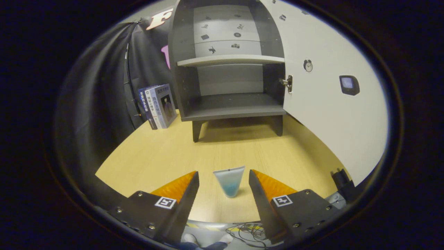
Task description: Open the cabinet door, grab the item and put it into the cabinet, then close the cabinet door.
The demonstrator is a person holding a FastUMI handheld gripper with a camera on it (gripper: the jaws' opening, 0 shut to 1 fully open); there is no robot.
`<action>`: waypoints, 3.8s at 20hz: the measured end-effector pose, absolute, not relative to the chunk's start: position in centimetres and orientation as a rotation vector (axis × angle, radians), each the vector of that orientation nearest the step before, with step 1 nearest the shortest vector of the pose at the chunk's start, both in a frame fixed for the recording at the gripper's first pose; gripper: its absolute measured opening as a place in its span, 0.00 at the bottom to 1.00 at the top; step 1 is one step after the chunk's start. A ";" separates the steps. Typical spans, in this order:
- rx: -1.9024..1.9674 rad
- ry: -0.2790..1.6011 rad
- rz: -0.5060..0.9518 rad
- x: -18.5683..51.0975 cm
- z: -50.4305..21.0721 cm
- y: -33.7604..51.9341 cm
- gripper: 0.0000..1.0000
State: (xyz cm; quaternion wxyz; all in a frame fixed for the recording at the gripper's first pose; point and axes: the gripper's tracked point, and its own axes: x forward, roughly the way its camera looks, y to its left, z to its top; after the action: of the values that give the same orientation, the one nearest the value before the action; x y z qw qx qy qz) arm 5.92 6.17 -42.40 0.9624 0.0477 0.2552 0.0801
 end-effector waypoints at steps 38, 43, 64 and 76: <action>0.037 0.480 0.188 8.5 -40.0 7.0 0.48; 0.016 0.358 0.202 11.5 -29.0 7.5 0.48; -0.012 0.236 0.137 35.9 -13.4 7.8 0.47; 0.017 0.236 0.114 37.5 -13.3 7.0 0.51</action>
State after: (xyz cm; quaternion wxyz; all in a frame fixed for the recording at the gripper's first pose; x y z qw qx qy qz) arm 37.53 6.97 -13.34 0.9914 0.0083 0.1178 0.0569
